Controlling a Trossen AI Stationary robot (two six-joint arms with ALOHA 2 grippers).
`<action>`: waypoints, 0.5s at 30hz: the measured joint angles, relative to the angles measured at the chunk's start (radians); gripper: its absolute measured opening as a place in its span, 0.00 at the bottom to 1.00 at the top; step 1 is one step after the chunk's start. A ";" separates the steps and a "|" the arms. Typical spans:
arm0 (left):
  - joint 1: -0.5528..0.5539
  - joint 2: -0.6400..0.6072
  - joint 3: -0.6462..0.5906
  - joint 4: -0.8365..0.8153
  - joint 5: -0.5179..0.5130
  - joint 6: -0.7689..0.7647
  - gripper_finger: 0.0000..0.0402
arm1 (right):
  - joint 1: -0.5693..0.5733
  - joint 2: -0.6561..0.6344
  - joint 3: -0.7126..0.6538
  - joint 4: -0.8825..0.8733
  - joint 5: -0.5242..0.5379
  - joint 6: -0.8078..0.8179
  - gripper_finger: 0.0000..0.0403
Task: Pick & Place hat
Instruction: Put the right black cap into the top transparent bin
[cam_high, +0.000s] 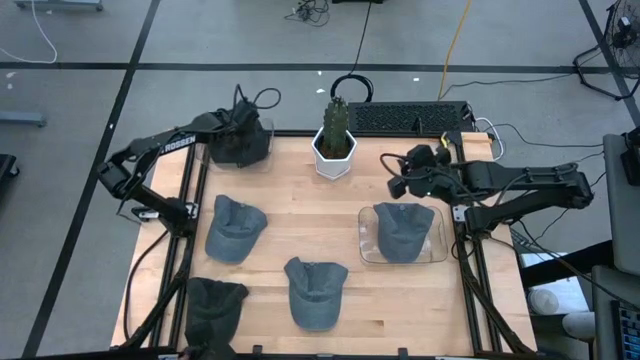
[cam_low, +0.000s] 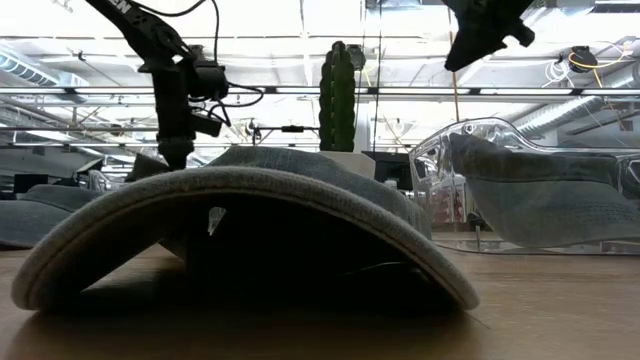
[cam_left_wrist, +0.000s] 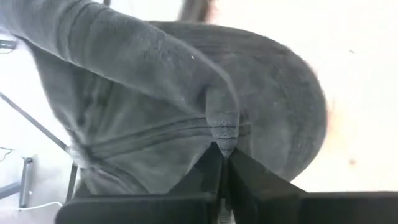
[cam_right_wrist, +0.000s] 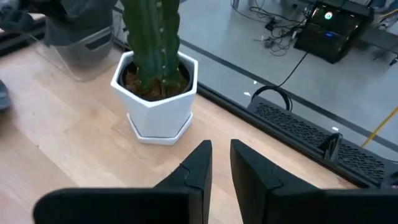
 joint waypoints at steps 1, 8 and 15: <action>-0.007 -0.004 0.000 -0.019 0.000 0.000 0.03 | 0.000 0.006 0.000 0.002 0.000 -0.002 0.11; -0.071 -0.081 0.010 -0.062 -0.089 -0.011 0.03 | 0.000 0.006 0.000 0.011 -0.105 -0.186 0.11; -0.105 -0.204 0.047 -0.152 -0.113 0.143 0.03 | 0.000 -0.048 0.000 0.011 -0.232 -0.187 0.11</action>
